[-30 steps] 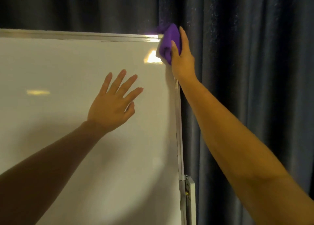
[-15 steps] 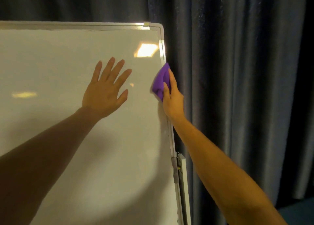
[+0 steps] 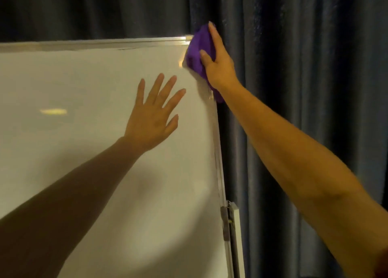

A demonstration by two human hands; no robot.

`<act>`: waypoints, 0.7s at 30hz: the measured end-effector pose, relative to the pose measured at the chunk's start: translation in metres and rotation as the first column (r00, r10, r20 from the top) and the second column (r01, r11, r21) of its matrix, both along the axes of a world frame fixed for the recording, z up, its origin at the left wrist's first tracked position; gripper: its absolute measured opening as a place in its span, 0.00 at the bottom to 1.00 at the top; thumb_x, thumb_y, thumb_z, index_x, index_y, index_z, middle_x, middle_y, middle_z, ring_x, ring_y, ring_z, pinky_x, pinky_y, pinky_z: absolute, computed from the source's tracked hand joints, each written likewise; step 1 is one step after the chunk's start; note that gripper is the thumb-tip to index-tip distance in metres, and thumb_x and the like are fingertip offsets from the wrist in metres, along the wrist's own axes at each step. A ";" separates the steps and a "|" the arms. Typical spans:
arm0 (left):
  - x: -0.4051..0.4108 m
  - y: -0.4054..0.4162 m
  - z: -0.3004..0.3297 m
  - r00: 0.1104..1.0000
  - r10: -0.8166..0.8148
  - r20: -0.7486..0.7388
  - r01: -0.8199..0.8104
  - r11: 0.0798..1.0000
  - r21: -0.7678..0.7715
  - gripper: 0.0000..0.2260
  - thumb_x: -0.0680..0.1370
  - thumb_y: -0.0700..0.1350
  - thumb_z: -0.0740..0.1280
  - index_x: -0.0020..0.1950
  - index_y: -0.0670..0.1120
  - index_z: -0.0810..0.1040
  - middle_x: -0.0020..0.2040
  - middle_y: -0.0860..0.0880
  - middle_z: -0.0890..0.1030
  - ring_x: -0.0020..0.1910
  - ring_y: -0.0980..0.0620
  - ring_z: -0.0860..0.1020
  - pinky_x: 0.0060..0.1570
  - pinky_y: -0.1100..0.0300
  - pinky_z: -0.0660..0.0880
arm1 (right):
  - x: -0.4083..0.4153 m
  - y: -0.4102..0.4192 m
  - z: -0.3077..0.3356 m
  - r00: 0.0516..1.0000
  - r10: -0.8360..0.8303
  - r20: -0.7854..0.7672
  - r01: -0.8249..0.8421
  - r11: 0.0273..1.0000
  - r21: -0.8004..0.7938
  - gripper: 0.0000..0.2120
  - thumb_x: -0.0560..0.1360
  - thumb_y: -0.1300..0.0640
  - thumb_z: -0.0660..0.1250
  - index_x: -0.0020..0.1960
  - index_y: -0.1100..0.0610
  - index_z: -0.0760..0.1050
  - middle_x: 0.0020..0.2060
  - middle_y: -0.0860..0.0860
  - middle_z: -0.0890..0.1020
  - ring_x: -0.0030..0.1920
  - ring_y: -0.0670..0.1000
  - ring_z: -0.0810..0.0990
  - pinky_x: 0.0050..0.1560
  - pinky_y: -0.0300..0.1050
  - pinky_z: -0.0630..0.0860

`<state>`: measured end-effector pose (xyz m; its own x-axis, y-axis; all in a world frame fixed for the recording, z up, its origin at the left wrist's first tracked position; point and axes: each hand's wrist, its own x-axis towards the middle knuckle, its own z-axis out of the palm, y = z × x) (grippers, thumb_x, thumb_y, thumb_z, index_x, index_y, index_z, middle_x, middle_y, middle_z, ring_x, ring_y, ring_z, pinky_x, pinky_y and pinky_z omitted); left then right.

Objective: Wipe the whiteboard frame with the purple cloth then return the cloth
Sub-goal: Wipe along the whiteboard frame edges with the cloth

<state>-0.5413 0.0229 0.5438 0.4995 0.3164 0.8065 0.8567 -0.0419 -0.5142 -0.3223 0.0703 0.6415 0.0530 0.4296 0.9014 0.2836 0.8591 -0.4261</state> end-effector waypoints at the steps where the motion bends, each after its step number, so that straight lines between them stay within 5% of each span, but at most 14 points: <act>1: 0.001 0.003 0.002 0.999 0.019 0.041 -0.020 1.000 0.018 0.31 0.85 0.64 0.43 0.85 0.54 0.44 0.87 0.46 0.47 0.86 0.41 0.46 0.80 0.30 0.50 | -0.002 0.003 0.008 0.999 0.035 -0.009 -0.035 0.999 -0.002 0.30 0.82 0.53 0.61 0.80 0.45 0.52 0.76 0.54 0.64 0.71 0.58 0.69 0.66 0.54 0.73; 6: 0.000 0.021 -0.001 0.972 0.126 0.196 -0.145 0.985 0.089 0.35 0.83 0.69 0.47 0.86 0.55 0.45 0.87 0.47 0.45 0.86 0.42 0.45 0.81 0.31 0.48 | -0.003 0.017 -0.029 0.988 0.150 -0.044 -0.149 0.989 0.012 0.28 0.83 0.54 0.59 0.80 0.49 0.52 0.73 0.55 0.68 0.70 0.55 0.71 0.67 0.50 0.71; 16: 0.022 0.016 -0.013 0.885 0.253 0.391 -0.301 0.951 0.065 0.31 0.84 0.66 0.43 0.85 0.57 0.46 0.87 0.47 0.47 0.86 0.39 0.47 0.80 0.30 0.48 | 0.013 0.030 -0.201 0.965 0.236 0.109 -0.240 0.970 0.025 0.28 0.83 0.50 0.56 0.80 0.46 0.50 0.72 0.52 0.68 0.67 0.48 0.71 0.63 0.36 0.69; 19: 0.030 0.015 -0.015 0.885 0.268 0.380 -0.312 0.948 0.059 0.30 0.85 0.65 0.43 0.86 0.55 0.46 0.87 0.44 0.49 0.85 0.37 0.48 0.80 0.30 0.48 | 0.026 0.030 -0.235 0.956 0.211 0.206 -0.219 0.976 0.018 0.28 0.84 0.51 0.56 0.79 0.40 0.47 0.66 0.51 0.71 0.55 0.39 0.73 0.52 0.20 0.66; 21: 0.034 0.013 -0.015 0.887 0.292 0.358 -0.324 0.945 0.032 0.31 0.85 0.65 0.42 0.86 0.53 0.46 0.86 0.42 0.51 0.85 0.36 0.49 0.80 0.30 0.49 | 0.034 0.026 -0.251 0.951 0.224 0.214 -0.232 0.973 0.011 0.26 0.84 0.51 0.56 0.78 0.39 0.50 0.58 0.50 0.73 0.48 0.37 0.73 0.47 0.21 0.69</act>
